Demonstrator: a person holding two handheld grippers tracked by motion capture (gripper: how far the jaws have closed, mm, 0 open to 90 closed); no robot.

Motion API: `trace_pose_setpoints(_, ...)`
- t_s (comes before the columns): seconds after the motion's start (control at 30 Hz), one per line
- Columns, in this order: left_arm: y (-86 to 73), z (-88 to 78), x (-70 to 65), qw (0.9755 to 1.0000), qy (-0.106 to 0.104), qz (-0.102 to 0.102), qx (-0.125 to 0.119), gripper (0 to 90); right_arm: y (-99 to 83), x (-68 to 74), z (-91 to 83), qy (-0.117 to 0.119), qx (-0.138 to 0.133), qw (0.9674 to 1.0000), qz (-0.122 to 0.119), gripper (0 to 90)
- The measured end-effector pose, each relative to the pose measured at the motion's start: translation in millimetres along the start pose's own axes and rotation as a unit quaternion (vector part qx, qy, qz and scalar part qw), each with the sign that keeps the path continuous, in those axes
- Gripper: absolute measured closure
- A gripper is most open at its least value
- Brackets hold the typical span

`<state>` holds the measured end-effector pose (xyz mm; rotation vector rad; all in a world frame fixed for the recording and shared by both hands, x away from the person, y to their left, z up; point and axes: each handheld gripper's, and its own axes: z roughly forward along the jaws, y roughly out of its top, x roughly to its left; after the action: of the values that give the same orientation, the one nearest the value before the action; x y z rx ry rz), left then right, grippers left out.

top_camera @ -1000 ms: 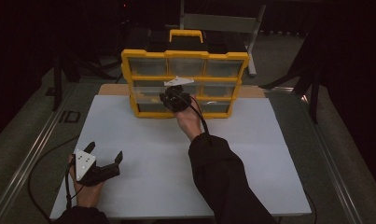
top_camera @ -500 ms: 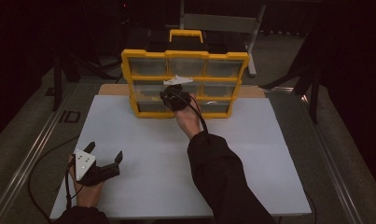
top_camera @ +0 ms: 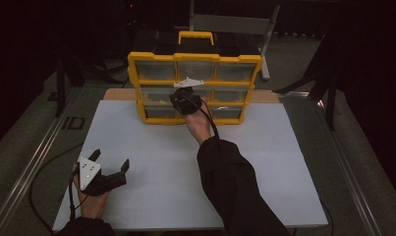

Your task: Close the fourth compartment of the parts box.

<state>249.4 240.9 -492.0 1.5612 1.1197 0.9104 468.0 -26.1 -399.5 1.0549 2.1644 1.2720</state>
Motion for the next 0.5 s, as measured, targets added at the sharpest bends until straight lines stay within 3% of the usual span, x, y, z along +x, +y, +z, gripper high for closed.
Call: trace_pose_setpoints(0.5, 0.0, -0.5, 0.4, 1.0000, -0.001, -0.002, -0.001, 0.8, 6.3, -3.7, 4.5, -0.014, 0.001, 0.9999, 0.003, 90.0)
